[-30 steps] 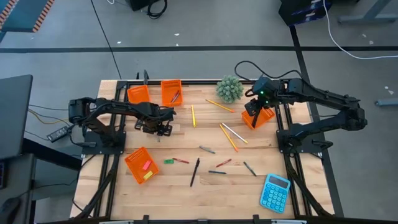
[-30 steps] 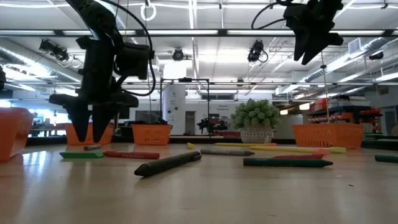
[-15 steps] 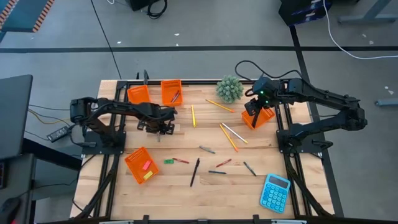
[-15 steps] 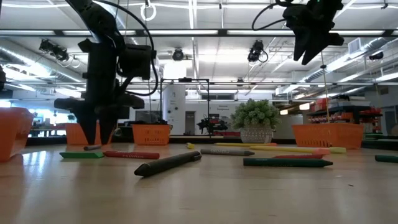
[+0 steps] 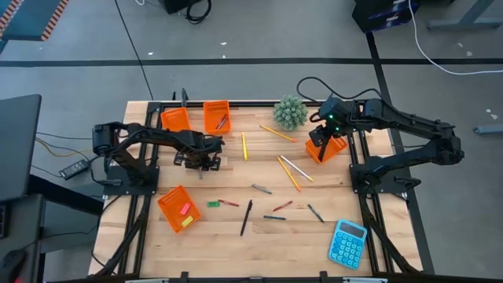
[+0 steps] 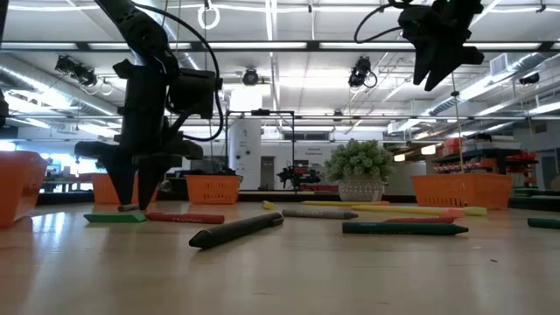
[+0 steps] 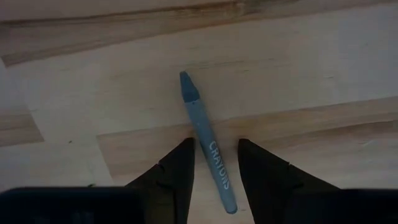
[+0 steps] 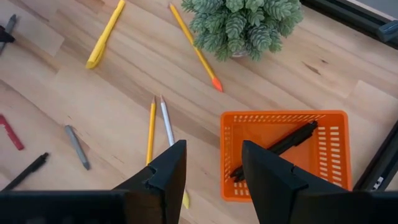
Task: Sort crayons/erasers/pens/pencils in bins
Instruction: Put the left gray crayon into the middle orange bin
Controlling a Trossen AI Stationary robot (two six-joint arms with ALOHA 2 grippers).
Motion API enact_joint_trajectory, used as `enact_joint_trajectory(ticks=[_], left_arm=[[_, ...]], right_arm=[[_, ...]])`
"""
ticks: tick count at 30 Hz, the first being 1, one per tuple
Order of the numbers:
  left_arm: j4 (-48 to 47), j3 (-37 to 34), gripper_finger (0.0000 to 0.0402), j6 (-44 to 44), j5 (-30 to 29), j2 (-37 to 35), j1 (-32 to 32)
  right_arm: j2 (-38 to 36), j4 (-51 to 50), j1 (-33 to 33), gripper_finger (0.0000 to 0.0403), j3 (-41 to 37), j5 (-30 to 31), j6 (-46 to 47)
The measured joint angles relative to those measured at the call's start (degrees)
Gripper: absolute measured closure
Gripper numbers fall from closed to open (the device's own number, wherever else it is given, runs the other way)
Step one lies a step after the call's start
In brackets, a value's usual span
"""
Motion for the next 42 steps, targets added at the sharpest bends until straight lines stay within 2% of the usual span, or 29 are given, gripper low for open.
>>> enact_joint_trajectory(ticks=[24,42], left_arm=[[-0.16,0.05,0.0334,-0.13,-0.03,0.11,0.00],[0.11,5.99,0.0367,0.75,-0.74,0.26,0.42]], right_arm=[[0.00,0.02,-0.01,0.0242,0.00,0.00,0.00],[0.00,0.02,-0.02,0.0242,0.00,0.02,-0.02]])
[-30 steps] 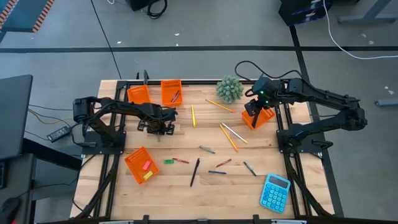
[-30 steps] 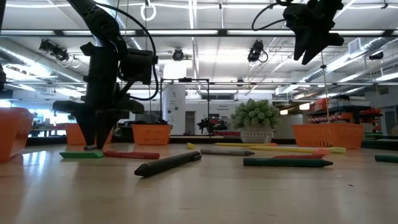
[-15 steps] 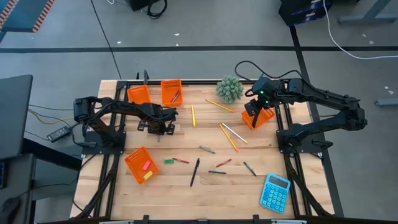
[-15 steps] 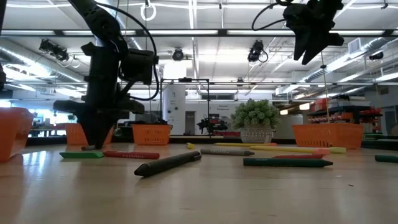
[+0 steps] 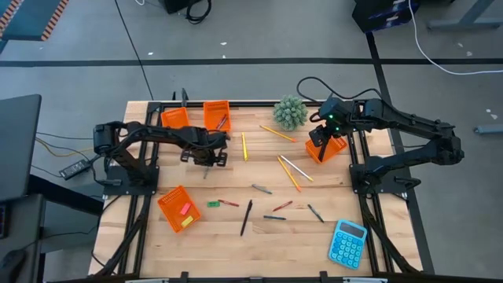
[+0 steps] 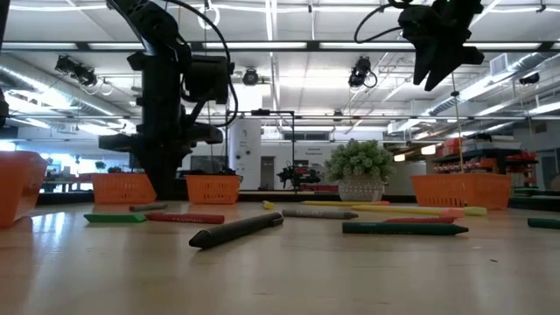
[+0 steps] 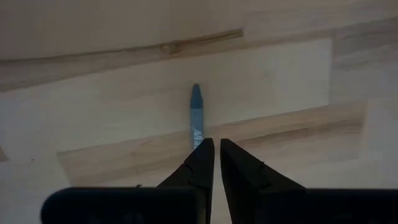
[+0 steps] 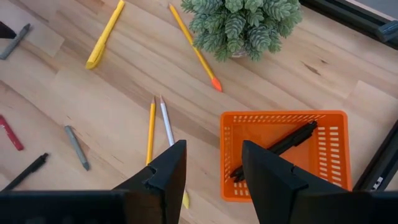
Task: Sort crayons/erasers/pens/pencils in bins
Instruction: Put the left gray crayon into the middle orange bin
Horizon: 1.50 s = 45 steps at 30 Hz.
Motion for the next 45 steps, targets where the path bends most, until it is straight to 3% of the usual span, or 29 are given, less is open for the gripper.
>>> enact_joint_trajectory(ticks=[6,14,20,26,32,45], left_arm=[[-1.31,0.74,0.0362,0.23,-0.02,-0.02,0.34],[-2.80,0.74,0.0314,-0.37,0.13,-0.09,-0.24],[0.27,0.75,0.0293,-7.94,-0.13,-0.11,-3.59],[4.39,0.82,0.0299,-14.05,-2.79,0.87,-7.46],[1.74,0.78,0.0310,-14.56,-2.68,4.40,-8.51],[1.90,0.78,0.0308,-12.38,-3.89,4.57,-8.71]], right_arm=[[0.00,0.01,0.01,0.0242,0.00,0.00,0.00],[0.00,0.02,0.00,0.0242,0.00,0.00,-1.06],[-0.02,0.02,0.01,0.0242,0.00,0.00,-1.78],[-0.02,0.04,0.01,0.0242,0.00,0.00,-3.65],[-0.02,0.07,0.00,0.0242,0.00,0.00,-4.54],[-0.02,0.02,0.00,0.0242,0.02,-0.87,-4.52]])
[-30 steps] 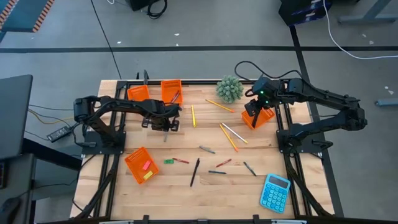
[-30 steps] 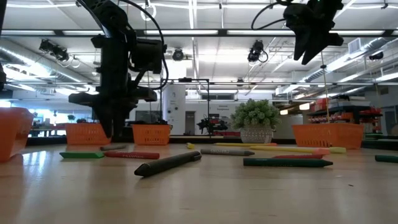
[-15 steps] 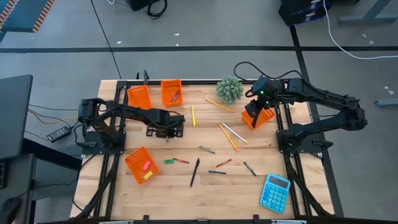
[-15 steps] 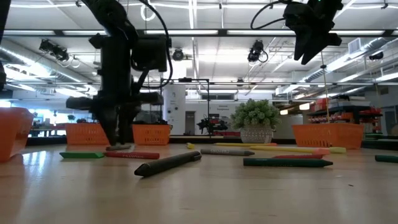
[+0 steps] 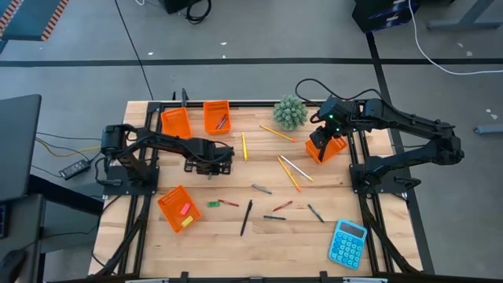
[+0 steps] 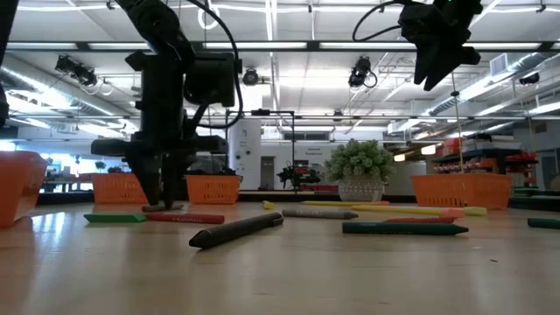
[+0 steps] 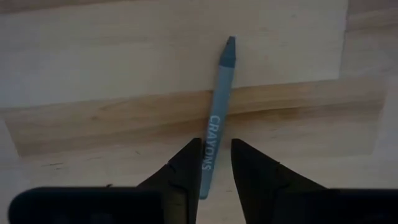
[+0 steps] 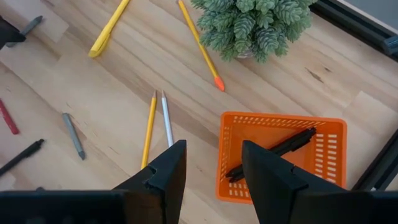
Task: Sort crayons/erasers/pens/pencils in bins
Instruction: Put the left gray crayon into the middle orange bin
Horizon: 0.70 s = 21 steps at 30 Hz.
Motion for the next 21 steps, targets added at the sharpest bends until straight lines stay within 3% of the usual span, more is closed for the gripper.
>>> enact_joint_trajectory(ticks=[12,21], left_arm=[[-0.76,0.26,0.0354,4.15,-0.24,2.05,0.00],[-0.75,0.15,0.0337,4.70,-1.16,2.60,0.00]], right_arm=[[0.00,-0.01,0.00,0.0242,0.00,-0.01,0.15],[0.00,-0.02,-0.01,0.0242,0.00,-0.02,0.21]])
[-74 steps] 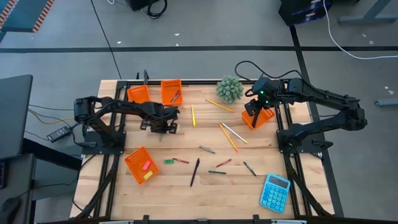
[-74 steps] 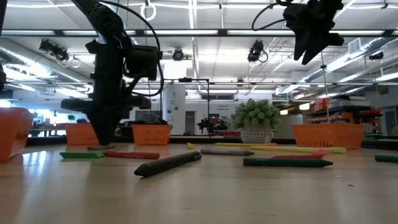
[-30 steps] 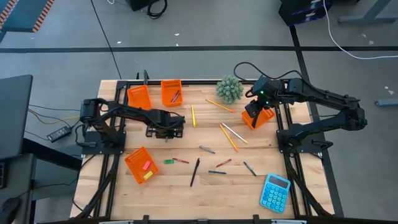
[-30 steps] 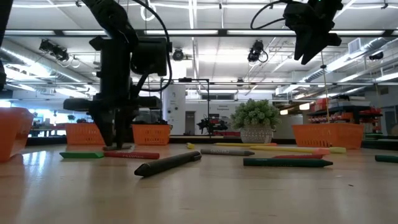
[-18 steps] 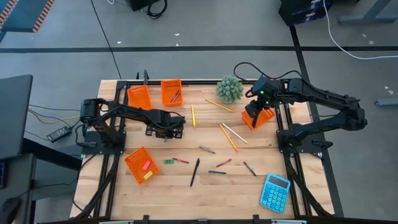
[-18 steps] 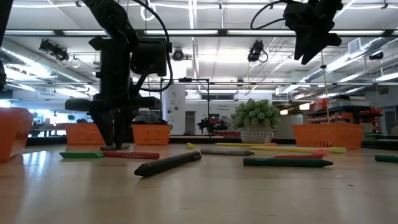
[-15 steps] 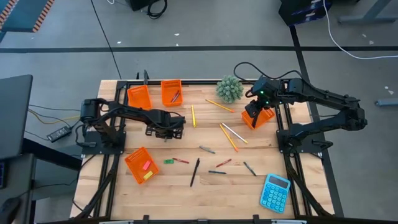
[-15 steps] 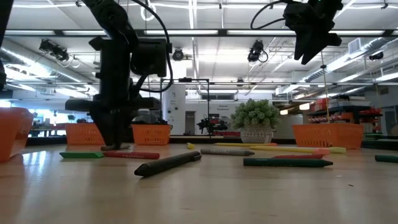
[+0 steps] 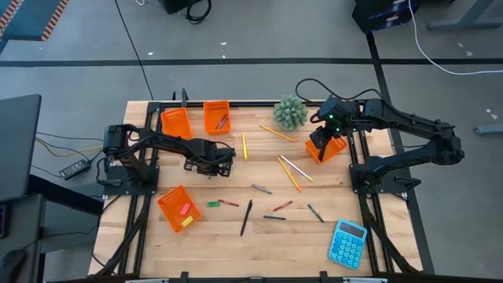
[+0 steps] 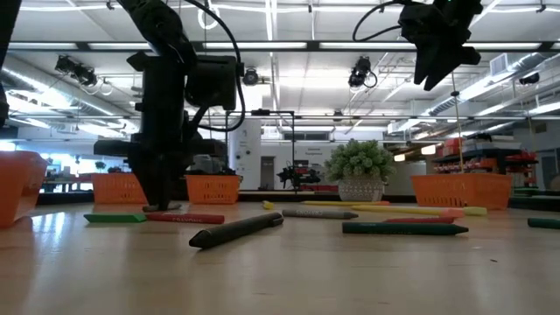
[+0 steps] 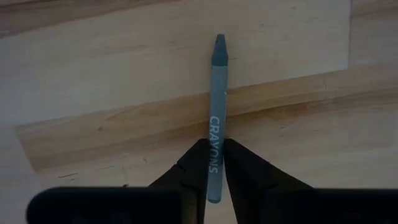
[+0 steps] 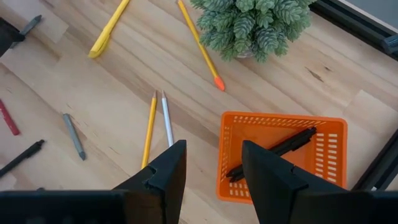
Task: Sort crayons/erasers/pens/pencils in bins
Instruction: Put the left gray crayon into the middle orange bin
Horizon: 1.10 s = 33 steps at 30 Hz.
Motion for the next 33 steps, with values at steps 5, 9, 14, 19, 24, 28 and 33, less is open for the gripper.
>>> enact_joint_trajectory(ticks=[5,9,14,19,24,28,33], left_arm=[[0.06,-0.04,0.0331,0.49,-0.25,0.04,0.00],[0.09,-0.04,0.0350,0.75,-0.33,0.07,-0.02],[0.22,-0.15,0.0381,1.31,-0.33,-0.50,0.00],[0.41,-0.37,0.0370,1.49,-0.53,-2.27,0.00],[0.17,-0.46,0.0347,1.57,-1.58,-3.69,0.15],[0.66,-0.35,0.0359,1.59,-1.20,-5.68,0.58],[2.52,-0.33,0.0375,3.87,-1.21,-9.03,3.52]], right_arm=[[0.00,0.02,0.02,0.0242,0.00,0.00,0.00],[0.00,0.16,0.02,0.0242,0.00,0.01,0.00],[0.00,0.64,0.02,0.0242,0.00,0.02,0.00],[0.00,1.18,0.02,0.0242,0.00,0.02,0.00],[0.00,1.79,0.00,0.0242,0.00,0.02,0.00],[0.00,2.51,0.00,0.0242,0.00,0.02,0.00],[0.00,3.46,0.00,0.0242,0.00,0.02,0.00]])
